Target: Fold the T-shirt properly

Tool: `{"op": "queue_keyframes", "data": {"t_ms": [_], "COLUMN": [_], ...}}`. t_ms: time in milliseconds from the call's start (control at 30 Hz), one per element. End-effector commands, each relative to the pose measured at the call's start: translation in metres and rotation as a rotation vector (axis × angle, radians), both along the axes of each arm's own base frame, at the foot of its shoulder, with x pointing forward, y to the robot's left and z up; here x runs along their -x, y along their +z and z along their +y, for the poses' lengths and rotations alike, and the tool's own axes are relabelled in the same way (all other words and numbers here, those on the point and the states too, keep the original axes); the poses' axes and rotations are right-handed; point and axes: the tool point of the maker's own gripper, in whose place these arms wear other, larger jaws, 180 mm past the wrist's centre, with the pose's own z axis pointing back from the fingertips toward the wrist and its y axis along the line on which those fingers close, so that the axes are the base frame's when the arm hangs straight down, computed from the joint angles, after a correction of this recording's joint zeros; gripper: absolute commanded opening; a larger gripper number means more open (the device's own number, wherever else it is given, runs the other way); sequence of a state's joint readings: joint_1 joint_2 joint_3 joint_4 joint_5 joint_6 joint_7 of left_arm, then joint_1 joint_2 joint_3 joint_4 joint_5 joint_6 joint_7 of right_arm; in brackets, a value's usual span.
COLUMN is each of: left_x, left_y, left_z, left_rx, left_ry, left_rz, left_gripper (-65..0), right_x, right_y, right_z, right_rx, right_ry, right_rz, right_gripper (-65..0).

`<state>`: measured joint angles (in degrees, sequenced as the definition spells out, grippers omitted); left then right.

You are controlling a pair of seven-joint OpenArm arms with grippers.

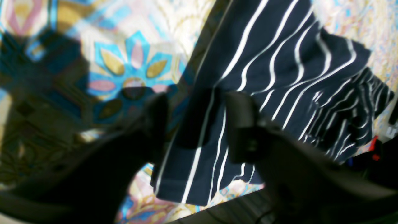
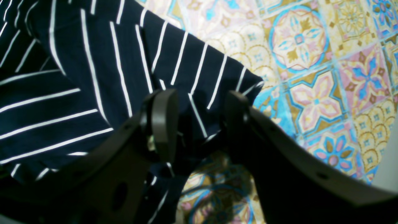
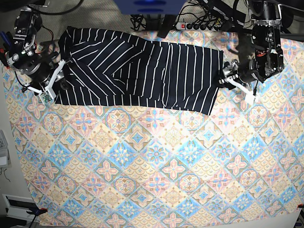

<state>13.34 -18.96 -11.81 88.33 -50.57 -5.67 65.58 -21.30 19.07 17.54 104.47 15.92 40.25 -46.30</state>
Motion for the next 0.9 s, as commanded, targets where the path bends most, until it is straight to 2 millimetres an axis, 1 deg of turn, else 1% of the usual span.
{"op": "queue_keyframes", "data": {"t_ms": [0,67,133,200,267,367,400,500,567,733,800,867], "left_x": [-0.006,-0.005,-0.003,-0.002,-0.001,0.006,0.004,0.003,0.004,0.008,0.003,0.002], "left_y": [0.007,0.006,0.004,0.003,0.002,-0.012,-0.016,-0.022,-0.025,-0.032,-0.031,-0.031], "left_z": [-0.002,-0.004,-0.008,-0.014,-0.014,-0.007,-0.005,0.002,0.002,-0.023,-0.041,-0.053], "left_rx": [0.005,0.006,0.011,0.015,0.012,0.019,0.019,-0.012,-0.026,-0.018,0.003,0.021], "left_ry": [-0.015,-0.022,-0.034,-0.051,-0.051,-0.021,-0.007,0.010,0.001,-0.065,-0.100,-0.115], "left_rz": [-0.024,-0.023,-0.017,-0.013,-0.010,0.037,0.039,0.034,0.038,0.053,0.047,0.045], "left_gripper": [-26.2,-20.5,-17.8,-17.9,-17.9,-17.9,-17.9,-17.9,-17.9,-17.9,-17.9,-18.0], "right_x": [-0.007,-0.007,-0.007,-0.007,-0.008,-0.008,-0.007,-0.007,-0.007,-0.007,-0.007,-0.007], "right_y": [0.011,0.010,0.010,0.010,0.011,0.011,0.011,0.011,0.011,0.011,0.012,0.012], "right_z": [-0.002,-0.001,0.000,-0.001,-0.001,-0.001,0.000,-0.001,-0.001,-0.001,-0.001,-0.001], "right_rx": [-0.001,-0.002,-0.004,-0.004,-0.003,-0.003,-0.004,-0.002,-0.002,-0.002,-0.002,-0.002], "right_ry": [0.005,0.007,0.009,0.007,0.007,0.007,0.008,0.005,0.005,0.006,0.007,0.007], "right_rz": [-0.041,-0.040,-0.040,-0.040,-0.042,-0.042,-0.042,-0.041,-0.041,-0.043,-0.044,-0.044], "right_gripper": [-39.9,-39.9,-39.9,-39.9,-39.9,-39.9,-39.9,-39.9,-39.9,-39.9,-39.9,-39.9]}}
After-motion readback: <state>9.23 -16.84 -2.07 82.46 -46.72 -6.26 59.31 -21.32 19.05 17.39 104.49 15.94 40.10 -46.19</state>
